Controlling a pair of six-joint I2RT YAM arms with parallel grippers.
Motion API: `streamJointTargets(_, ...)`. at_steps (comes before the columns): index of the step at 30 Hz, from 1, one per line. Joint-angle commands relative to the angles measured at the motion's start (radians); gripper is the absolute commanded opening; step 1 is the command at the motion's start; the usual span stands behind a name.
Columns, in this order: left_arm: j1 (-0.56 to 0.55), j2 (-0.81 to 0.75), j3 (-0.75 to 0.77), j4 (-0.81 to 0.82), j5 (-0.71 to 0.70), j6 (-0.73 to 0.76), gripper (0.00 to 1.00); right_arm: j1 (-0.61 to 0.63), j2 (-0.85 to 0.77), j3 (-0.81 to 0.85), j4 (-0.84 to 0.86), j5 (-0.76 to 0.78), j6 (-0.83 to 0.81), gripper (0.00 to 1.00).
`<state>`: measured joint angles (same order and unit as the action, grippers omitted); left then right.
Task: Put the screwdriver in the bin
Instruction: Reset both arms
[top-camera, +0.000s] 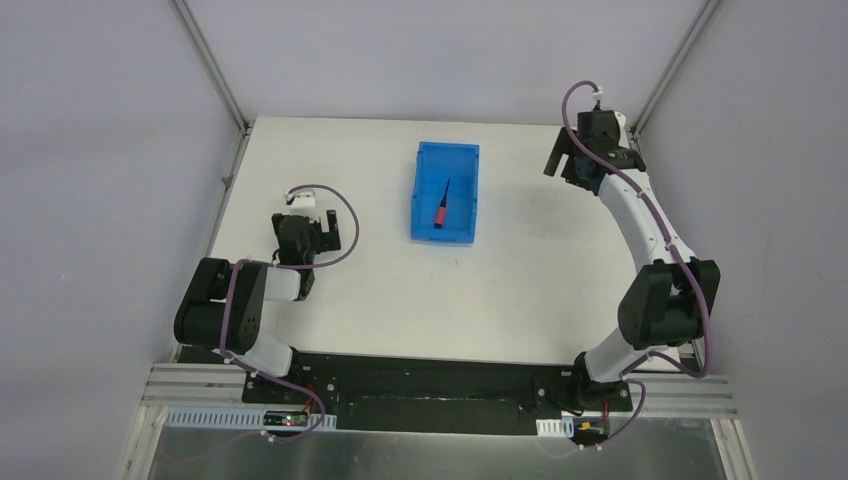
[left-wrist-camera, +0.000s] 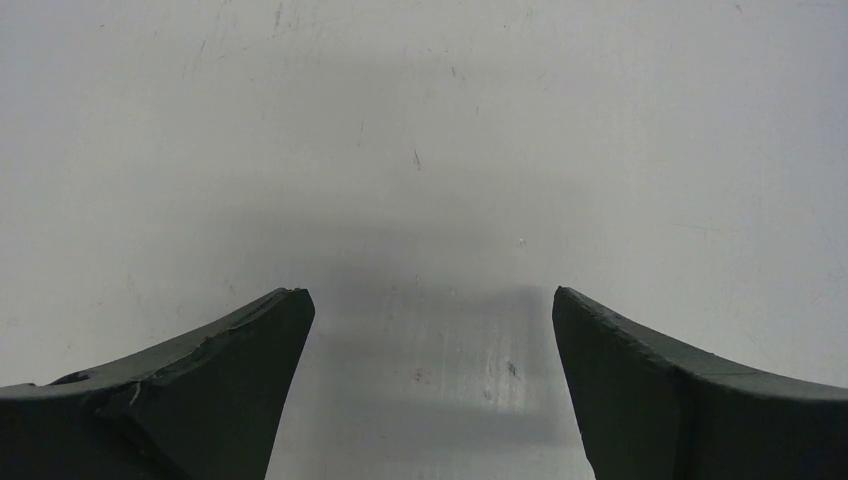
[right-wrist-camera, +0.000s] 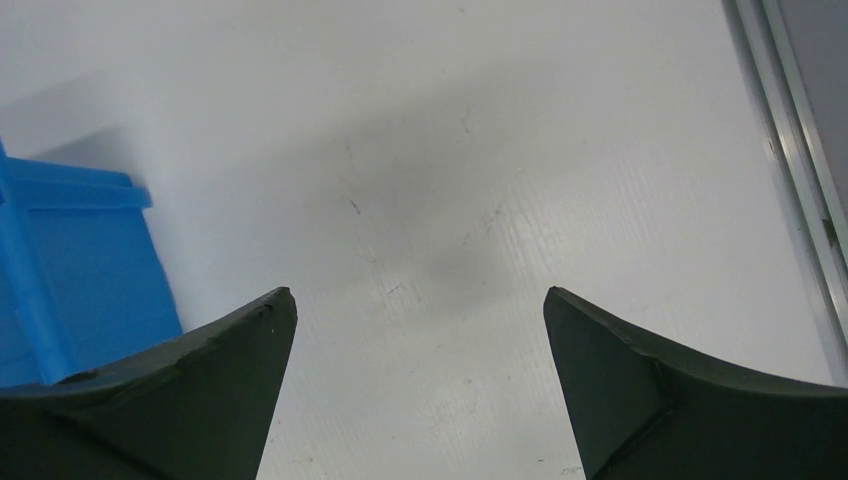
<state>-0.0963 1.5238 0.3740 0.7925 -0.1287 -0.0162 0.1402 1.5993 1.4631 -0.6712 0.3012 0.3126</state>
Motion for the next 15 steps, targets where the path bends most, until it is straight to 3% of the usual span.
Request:
streamJointTargets(1, 0.012, -0.019, -0.001, 0.029, 0.006, -0.007, 0.99, -0.047, -0.047, -0.013, 0.053, -0.04, -0.052, 0.98)
streamJointTargets(15, 0.012, -0.018, -0.001, 0.028, 0.006, -0.007, 0.99, -0.184, -0.056, -0.101, 0.171, -0.277, -0.303, 0.98)
